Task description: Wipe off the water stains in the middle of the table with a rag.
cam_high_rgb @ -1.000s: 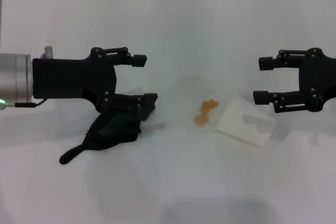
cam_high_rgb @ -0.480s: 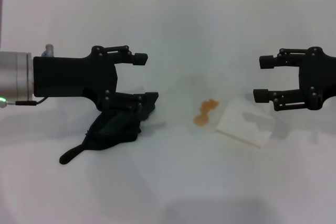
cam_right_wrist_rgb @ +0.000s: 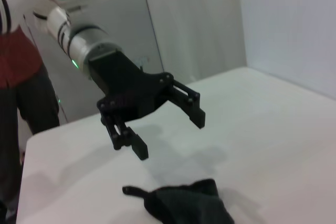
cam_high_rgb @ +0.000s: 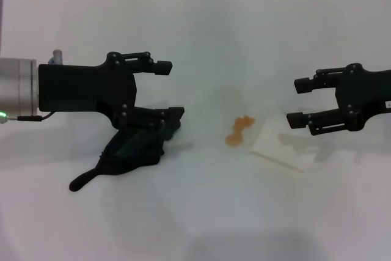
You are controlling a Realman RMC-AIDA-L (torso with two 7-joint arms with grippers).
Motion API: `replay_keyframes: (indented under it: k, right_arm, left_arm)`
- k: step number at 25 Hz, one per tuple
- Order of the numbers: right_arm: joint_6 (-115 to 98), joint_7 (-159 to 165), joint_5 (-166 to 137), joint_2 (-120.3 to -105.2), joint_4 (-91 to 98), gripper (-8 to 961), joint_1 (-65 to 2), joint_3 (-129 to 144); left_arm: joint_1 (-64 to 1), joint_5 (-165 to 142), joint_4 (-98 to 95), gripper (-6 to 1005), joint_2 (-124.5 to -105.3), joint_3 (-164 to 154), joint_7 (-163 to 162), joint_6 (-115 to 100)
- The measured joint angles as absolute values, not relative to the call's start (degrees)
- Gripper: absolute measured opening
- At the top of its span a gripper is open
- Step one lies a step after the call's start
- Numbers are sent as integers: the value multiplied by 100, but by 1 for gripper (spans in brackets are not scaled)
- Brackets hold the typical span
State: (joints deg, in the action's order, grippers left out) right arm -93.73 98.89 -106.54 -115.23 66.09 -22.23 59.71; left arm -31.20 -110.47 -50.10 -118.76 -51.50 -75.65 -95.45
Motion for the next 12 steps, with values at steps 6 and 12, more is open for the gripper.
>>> replay_keyframes:
  k: [6,12]
  right_arm:
    - [-9098,10717,-11280,-11522,7270,771,-2252,6432]
    - [-8941,11362,-11837,-11523,7456,771,-2424,6656]
  left_arm:
    - [-3117,-11055,-5010,848,-11858,-5159,-7573,-9545]
    - [-3112,-11114,-5010,848,-11856,-5160,-7567,-9545]
